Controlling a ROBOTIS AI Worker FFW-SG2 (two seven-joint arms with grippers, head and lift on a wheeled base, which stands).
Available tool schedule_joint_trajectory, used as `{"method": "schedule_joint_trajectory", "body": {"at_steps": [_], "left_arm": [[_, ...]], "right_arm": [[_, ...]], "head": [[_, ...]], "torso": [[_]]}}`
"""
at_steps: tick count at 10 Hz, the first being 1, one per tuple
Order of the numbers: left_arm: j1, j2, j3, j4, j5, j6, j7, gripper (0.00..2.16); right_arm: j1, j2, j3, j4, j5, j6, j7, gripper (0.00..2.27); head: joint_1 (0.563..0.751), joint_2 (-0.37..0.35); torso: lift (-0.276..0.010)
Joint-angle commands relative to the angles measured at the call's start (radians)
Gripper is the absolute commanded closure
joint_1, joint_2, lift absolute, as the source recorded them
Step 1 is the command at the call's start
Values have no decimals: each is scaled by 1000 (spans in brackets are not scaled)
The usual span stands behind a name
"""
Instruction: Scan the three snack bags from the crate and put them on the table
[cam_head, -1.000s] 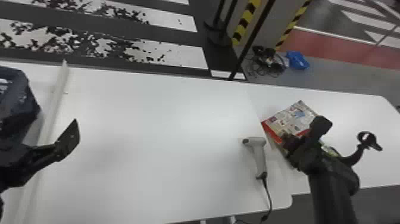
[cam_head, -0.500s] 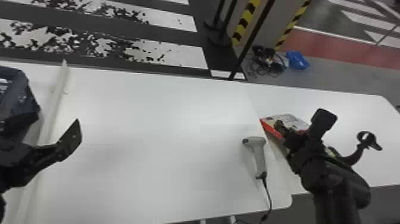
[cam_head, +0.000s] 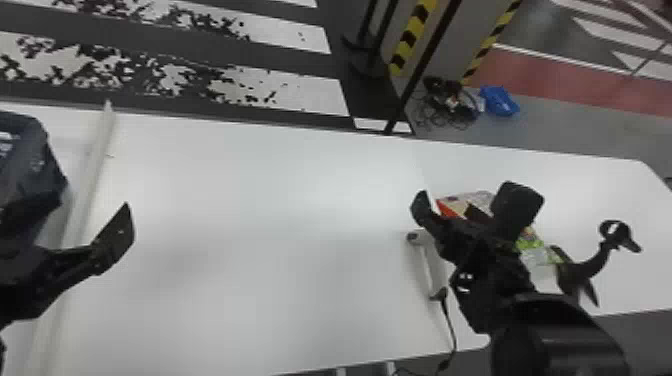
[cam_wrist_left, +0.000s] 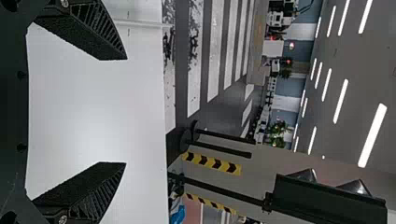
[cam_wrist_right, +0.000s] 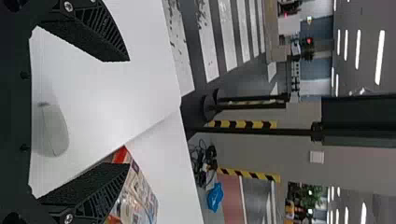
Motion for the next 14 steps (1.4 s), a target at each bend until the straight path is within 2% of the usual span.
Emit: {"method": "schedule_joint_trajectory", "body": {"at_steps": [1, 3, 4, 5, 6, 7, 9, 10, 11, 12, 14], "left_arm": [[7, -9, 3, 0, 10, 0, 16, 60], [28, -17, 11, -15, 10, 0, 32, 60], [41, -17, 26, -18, 9, -3, 38, 60], [59, -15, 53, -31, 10, -3, 38, 60], [82, -10, 112, -77, 35, -3, 35, 60], [84, -9, 191, -123, 61, 65, 30, 60], [-18, -4, 349, -158, 131, 310, 22, 60], [-111, -1, 416, -152, 153, 460, 15, 76], [-173, 0, 459, -118, 176, 522, 21, 76], [-240, 28, 461, -72, 184, 546, 29, 80], [-383, 94, 462, 61, 176, 654, 9, 188]], "right_arm": [[36, 27, 97, -54, 60, 12, 83, 83], [61, 36, 232, -52, 115, -50, 145, 97], [61, 38, 298, -41, 161, -102, 162, 120], [59, 38, 362, -14, 222, -182, 162, 127], [55, 38, 382, 5, 228, -215, 162, 127], [53, 38, 388, 5, 227, -215, 163, 127], [68, 27, 385, 5, 228, -224, 163, 127], [78, 22, 381, 3, 230, -224, 163, 127], [85, 21, 379, -3, 239, -224, 163, 127], [91, 15, 378, -6, 242, -221, 163, 127], [95, 15, 378, 3, 251, -224, 163, 127]], "head": [[695, -299], [695, -172], [695, -147], [695, -83], [695, -27], [695, 28], [695, 105], [695, 149], [695, 185], [695, 215], [695, 238]], "torso": [[-94], [-94], [-94], [-94], [-94], [-94], [-94], [-94], [-94], [-94], [-94]]}}
